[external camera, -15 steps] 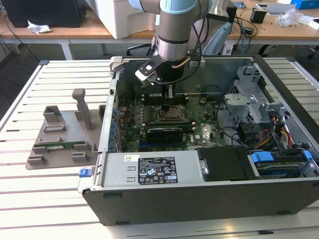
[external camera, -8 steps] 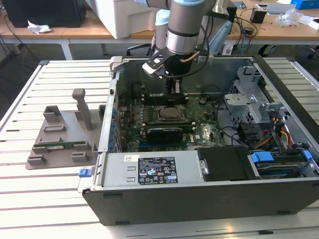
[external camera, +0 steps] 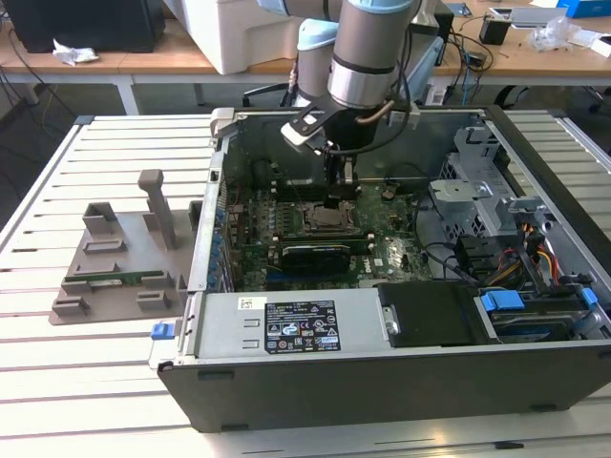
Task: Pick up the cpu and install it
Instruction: 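Close the cpu cover, then install the first cpu locking lever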
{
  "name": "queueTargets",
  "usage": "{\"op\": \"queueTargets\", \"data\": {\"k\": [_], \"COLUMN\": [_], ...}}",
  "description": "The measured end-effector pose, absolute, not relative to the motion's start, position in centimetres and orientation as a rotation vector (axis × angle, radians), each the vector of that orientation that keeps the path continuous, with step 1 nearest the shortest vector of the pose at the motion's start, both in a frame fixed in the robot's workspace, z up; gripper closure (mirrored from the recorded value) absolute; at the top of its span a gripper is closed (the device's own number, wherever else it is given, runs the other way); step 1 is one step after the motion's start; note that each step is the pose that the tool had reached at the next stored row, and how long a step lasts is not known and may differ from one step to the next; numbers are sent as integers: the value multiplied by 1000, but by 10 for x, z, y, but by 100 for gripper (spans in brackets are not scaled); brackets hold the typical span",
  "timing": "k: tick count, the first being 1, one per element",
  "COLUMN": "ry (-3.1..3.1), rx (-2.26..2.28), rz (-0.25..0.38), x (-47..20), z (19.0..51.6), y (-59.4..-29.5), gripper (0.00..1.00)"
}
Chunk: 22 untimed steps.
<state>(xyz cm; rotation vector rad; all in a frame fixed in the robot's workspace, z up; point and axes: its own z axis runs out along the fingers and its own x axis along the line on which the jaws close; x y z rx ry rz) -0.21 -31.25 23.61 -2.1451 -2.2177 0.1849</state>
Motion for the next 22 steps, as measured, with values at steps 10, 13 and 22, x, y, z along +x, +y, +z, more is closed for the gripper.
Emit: {"op": "queueTargets", "data": {"k": [10,13,22], "ry": [-2216,-2341,-2571], "rx": [-2142,-2015,-1736], "rz": [179,184,192], "x": [-2,-2,-2], "z": [286,286,286], "y": [-313,-313,-313], "gripper": [89,89,89]}}
